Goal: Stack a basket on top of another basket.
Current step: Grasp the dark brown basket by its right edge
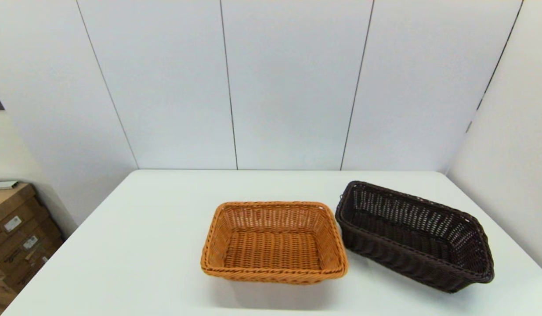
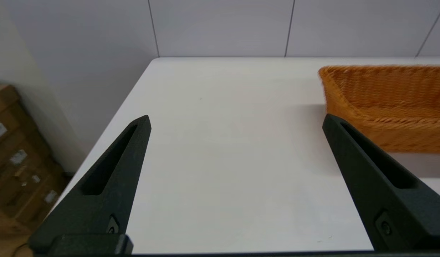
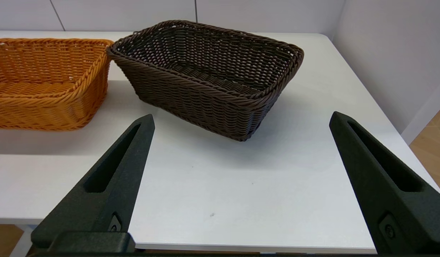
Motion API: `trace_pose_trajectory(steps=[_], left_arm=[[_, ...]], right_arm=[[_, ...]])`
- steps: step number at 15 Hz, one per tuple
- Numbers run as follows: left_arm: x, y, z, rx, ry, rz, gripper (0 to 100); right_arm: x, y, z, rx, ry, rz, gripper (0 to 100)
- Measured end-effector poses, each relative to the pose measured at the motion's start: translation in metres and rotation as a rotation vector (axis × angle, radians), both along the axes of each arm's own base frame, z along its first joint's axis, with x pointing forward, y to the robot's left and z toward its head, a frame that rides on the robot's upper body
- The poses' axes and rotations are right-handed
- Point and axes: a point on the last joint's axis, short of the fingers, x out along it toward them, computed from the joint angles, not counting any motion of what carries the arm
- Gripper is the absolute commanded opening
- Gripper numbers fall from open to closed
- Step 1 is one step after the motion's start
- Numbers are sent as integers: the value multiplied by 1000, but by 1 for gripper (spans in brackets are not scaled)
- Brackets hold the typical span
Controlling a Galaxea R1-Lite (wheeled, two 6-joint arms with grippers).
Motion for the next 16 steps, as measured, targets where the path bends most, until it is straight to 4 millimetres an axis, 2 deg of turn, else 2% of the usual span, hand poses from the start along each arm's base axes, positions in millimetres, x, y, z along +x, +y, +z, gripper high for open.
trace_pose_trajectory(steps=[16], left_arm=[[1, 0, -3, -31, 9, 4, 100]], right_arm=[[0, 0, 0, -1, 0, 1, 100]])
